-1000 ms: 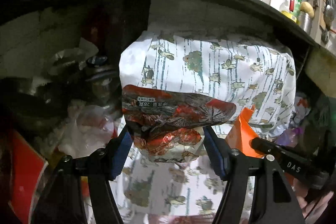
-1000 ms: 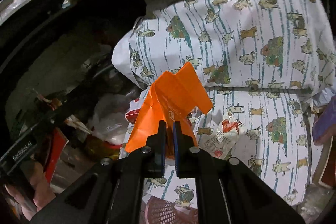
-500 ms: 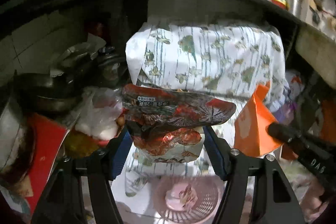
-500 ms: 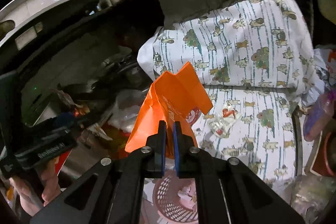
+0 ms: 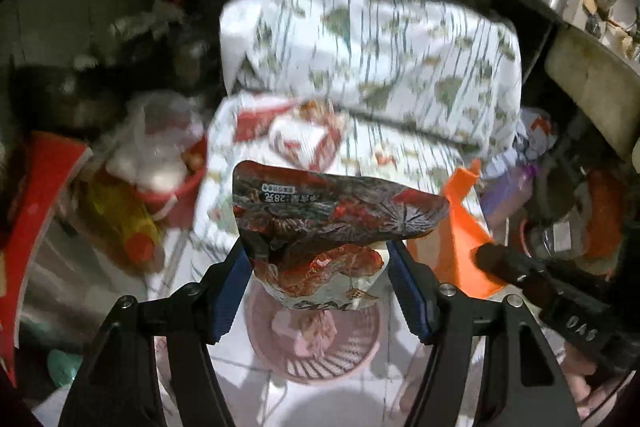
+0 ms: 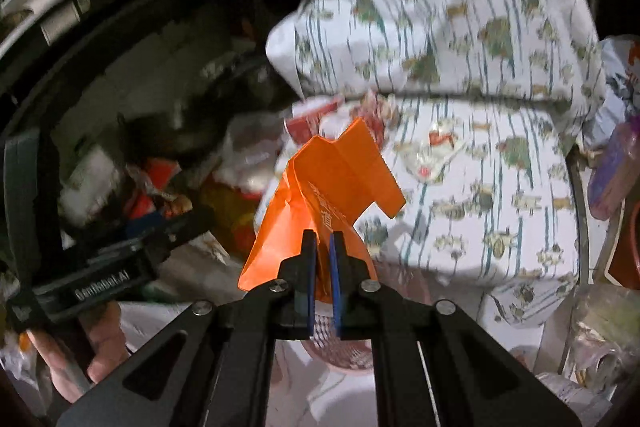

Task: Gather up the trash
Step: 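Carry the orange paper and snack bag over the pink basket with both tools, then open both tools to drop the orange paper and snack bag into the basket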

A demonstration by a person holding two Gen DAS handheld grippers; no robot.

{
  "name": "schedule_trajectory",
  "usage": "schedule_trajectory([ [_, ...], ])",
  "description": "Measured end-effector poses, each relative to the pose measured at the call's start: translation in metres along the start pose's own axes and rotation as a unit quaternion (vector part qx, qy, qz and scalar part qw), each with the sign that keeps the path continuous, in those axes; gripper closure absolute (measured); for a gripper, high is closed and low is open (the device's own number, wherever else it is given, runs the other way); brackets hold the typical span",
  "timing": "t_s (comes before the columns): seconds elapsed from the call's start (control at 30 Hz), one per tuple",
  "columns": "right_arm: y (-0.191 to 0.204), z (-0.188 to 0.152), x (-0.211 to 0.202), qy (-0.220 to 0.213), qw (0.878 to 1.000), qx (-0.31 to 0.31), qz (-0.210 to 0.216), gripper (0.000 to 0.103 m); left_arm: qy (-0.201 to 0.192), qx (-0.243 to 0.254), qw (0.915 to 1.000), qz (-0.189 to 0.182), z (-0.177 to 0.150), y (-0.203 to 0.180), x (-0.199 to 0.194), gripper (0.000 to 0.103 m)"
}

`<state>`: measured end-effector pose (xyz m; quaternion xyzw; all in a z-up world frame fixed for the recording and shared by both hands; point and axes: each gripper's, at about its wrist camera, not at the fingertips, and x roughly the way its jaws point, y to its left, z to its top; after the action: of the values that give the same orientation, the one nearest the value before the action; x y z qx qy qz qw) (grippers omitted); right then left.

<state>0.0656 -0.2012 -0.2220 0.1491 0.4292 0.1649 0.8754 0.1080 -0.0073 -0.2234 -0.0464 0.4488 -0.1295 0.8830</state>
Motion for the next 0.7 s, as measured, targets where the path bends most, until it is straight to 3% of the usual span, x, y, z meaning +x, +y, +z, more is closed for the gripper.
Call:
schedule_trajectory([
  [0.27, -0.015, -0.029, 0.062, 0.113, 0.994, 0.005, 0.007, 0.097, 0.113, -0.034, 0.9929, -0.016, -0.012, 0.021, 0.061, 0.034],
  [0.43, -0.025, -0.041, 0.09, 0.156, 0.987, 0.01, -0.026, 0.097, 0.213, -0.042, 0.9761, -0.001, -0.033, 0.032, 0.109, 0.034],
  [0.6, -0.039, -0.052, 0.125, 0.201, 0.978, 0.019, -0.051, 0.097, 0.264, -0.087, 0.9607, -0.01, -0.052, 0.049, 0.151, 0.034],
  [0.7, -0.04, -0.056, 0.135, 0.209, 0.976, 0.019, -0.057, 0.097, 0.268, -0.096, 0.9585, -0.009, -0.058, 0.048, 0.165, 0.034],
])
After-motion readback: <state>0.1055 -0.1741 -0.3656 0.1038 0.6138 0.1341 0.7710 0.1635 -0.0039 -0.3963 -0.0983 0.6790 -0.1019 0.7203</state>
